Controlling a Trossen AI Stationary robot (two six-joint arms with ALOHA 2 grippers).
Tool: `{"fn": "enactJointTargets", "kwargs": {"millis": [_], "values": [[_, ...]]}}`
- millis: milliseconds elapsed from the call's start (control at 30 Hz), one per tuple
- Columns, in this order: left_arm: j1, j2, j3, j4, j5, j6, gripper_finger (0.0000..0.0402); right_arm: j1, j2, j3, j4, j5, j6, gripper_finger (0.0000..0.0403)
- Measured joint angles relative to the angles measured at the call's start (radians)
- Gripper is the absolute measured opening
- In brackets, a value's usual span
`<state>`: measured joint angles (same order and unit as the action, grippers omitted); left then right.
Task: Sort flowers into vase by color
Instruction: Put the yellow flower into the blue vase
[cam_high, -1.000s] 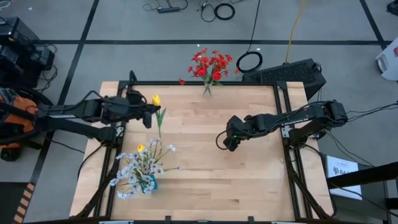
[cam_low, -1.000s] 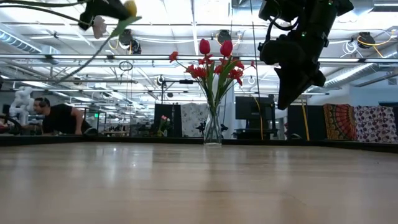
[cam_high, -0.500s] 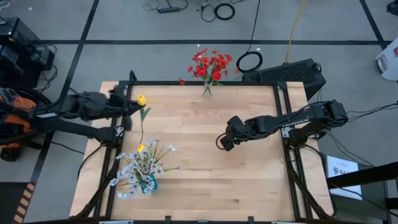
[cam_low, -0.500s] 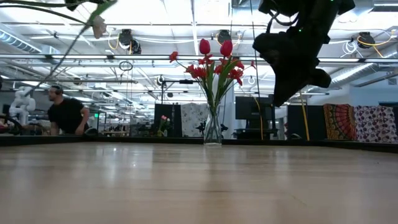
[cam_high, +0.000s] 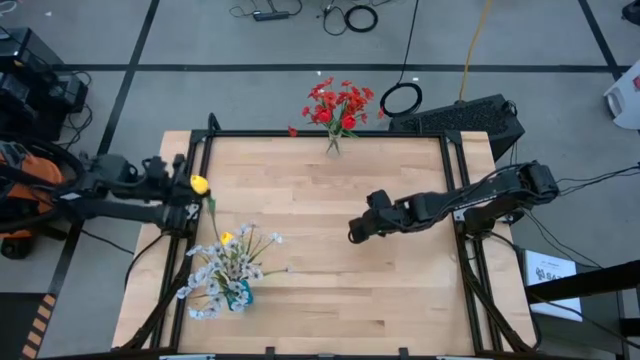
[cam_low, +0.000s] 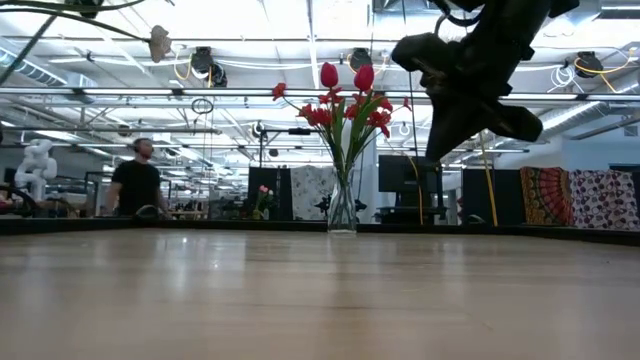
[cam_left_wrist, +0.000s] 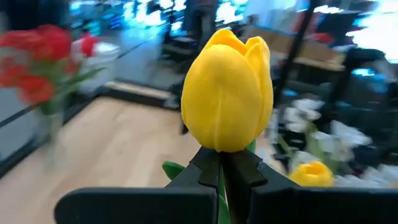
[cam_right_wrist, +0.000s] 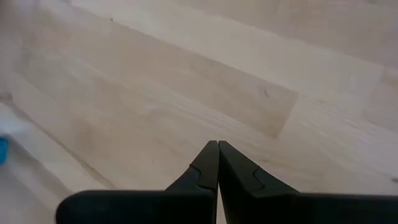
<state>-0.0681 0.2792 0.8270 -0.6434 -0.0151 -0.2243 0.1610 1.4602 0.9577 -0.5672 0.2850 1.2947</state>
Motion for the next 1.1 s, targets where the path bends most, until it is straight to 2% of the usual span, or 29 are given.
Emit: {"fn": "enactJointTargets", "kwargs": {"millis": [167,400,500,600,800,1000,1100], "values": [[0.000,-0.078,-0.118,0.170,0.127,0.001,0.0008,0.011,0.040,0.000,0.039,0.003,0.081,0.0000],[0.000,-0.213,-0.134,0.169,0.333,-0.026,0.0008,0.011,0.118,0.000,0.115,-0.030,0.150,0.0000],[0.000,-0.277,-0.132,0.174,0.368,-0.054,0.0008,0.011,0.144,0.000,0.152,-0.031,0.184,0.0000],[0.002,-0.275,-0.134,0.201,0.419,-0.059,0.0008,0.011,0.161,0.000,0.181,-0.047,0.210,0.0000],[0.002,-0.255,-0.231,0.460,0.492,-0.069,0.0008,0.011,0.188,0.001,0.252,-0.051,0.242,0.0000],[0.002,-0.255,-0.298,0.512,0.505,-0.111,0.0008,0.011,0.196,0.000,0.258,-0.051,0.265,0.0000],[0.002,-0.255,-0.314,0.630,0.517,-0.111,0.0008,0.011,0.196,0.000,0.264,-0.051,0.265,0.0000]]}}
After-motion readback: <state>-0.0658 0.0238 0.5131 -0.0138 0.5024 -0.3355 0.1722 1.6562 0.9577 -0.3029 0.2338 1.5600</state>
